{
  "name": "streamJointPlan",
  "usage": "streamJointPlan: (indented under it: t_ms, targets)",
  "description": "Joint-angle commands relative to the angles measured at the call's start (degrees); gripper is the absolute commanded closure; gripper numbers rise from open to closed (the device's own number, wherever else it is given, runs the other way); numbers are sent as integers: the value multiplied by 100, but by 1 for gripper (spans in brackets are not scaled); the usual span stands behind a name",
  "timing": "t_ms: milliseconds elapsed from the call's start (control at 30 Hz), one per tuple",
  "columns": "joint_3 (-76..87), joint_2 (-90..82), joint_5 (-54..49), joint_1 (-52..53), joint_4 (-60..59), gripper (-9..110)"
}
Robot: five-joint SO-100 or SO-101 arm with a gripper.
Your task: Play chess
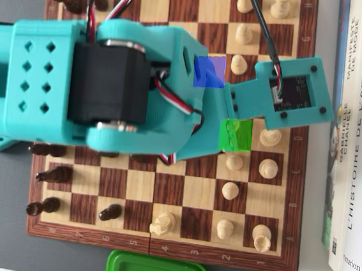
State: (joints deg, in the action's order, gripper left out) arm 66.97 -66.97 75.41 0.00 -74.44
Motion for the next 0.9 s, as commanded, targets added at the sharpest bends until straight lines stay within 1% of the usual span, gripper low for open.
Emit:
streamJointPlan:
  t_ms: [0,133,333,867]
  targets:
    - [-281,-70,-53,79,88,97]
    - [-281,-26,-53,70,97,97]
    - [-659,510,-62,62,123,97]
    - [-659,519,-62,79,132,97]
